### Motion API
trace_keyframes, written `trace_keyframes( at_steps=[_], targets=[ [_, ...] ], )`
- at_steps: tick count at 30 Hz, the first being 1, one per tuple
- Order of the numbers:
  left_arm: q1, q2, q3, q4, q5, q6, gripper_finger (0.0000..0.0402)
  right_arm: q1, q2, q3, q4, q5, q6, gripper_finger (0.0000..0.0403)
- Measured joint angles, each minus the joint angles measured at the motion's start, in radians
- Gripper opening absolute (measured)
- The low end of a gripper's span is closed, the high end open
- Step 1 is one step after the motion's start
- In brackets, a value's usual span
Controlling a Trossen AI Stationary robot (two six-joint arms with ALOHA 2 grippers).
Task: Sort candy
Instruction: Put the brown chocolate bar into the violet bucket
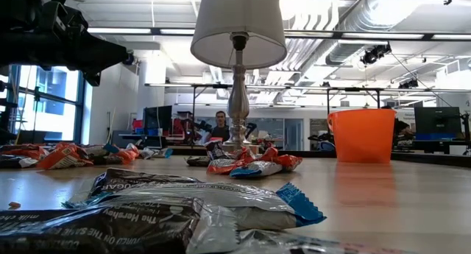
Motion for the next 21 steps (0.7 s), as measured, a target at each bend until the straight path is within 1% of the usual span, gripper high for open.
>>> trace_keyframes(
  at_steps=[5,13,16,19,21],
  targets=[
    [0.000,0.000,0.000,0.000,0.000,0.000,0.0064,0.012,0.054,0.012,0.005,-0.163,0.031,0.0011],
    [0.000,0.000,0.000,0.000,0.000,0.000,0.0064,0.056,0.140,0.011,0.128,-0.170,0.039,0.0012],
    [0.000,0.000,0.000,0.000,0.000,0.000,0.0065,0.061,0.154,0.010,0.130,-0.202,0.041,0.0015],
    [0.000,0.000,0.000,0.000,0.000,0.000,0.0064,0.064,0.157,0.010,0.109,-0.250,0.046,0.0028],
    [0.000,0.000,0.000,0.000,0.000,0.000,0.0065,0.064,0.157,0.010,0.107,-0.268,0.047,0.0045]
  ],
)
